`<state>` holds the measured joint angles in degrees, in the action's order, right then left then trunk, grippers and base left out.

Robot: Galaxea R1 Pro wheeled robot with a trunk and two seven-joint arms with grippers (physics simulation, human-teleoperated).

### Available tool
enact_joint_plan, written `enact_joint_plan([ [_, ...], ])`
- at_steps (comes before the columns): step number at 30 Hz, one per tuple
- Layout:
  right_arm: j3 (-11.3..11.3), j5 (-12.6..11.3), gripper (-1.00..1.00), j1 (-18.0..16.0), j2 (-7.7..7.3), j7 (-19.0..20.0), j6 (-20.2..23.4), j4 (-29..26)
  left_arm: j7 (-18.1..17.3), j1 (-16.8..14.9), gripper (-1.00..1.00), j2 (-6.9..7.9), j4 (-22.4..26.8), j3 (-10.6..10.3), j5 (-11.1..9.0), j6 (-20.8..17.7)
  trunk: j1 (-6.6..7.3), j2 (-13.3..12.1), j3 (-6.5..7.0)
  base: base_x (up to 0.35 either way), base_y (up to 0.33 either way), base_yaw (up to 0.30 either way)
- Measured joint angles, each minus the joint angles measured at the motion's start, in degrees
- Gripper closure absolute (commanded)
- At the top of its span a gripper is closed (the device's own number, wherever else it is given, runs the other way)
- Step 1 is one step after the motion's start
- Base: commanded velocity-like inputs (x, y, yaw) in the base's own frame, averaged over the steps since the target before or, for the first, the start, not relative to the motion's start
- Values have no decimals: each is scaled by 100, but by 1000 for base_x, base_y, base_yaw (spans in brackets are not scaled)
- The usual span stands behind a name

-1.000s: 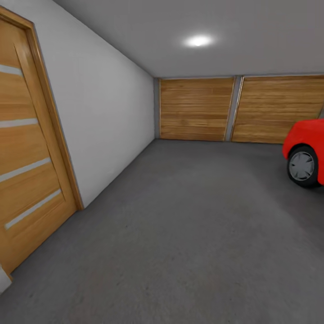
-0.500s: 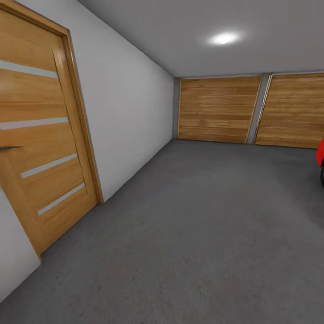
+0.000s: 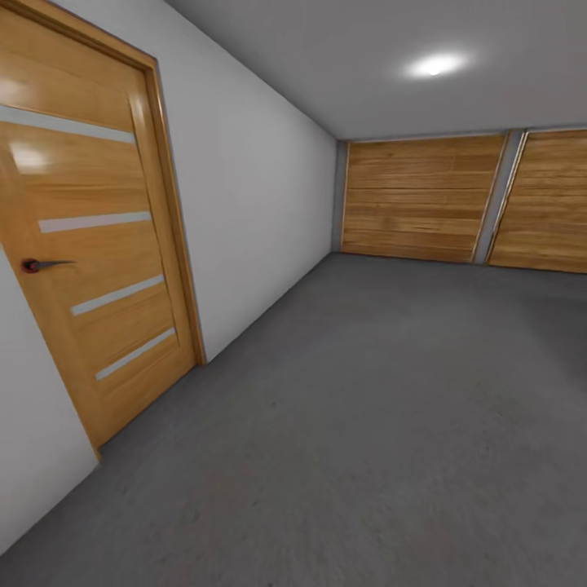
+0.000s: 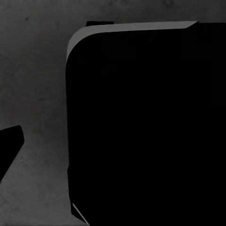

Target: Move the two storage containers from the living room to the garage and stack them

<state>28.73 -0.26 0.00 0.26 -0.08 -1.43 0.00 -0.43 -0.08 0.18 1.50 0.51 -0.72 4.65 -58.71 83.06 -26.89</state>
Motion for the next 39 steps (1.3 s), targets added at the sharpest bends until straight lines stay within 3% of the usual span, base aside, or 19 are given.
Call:
enact_joint_plan([
  [39, 64, 26, -100, 0, -9, 0, 0, 0, 3, 0, -100, 5, 0, 4, -8, 4, 1, 0, 0, 317, 0, 0],
])
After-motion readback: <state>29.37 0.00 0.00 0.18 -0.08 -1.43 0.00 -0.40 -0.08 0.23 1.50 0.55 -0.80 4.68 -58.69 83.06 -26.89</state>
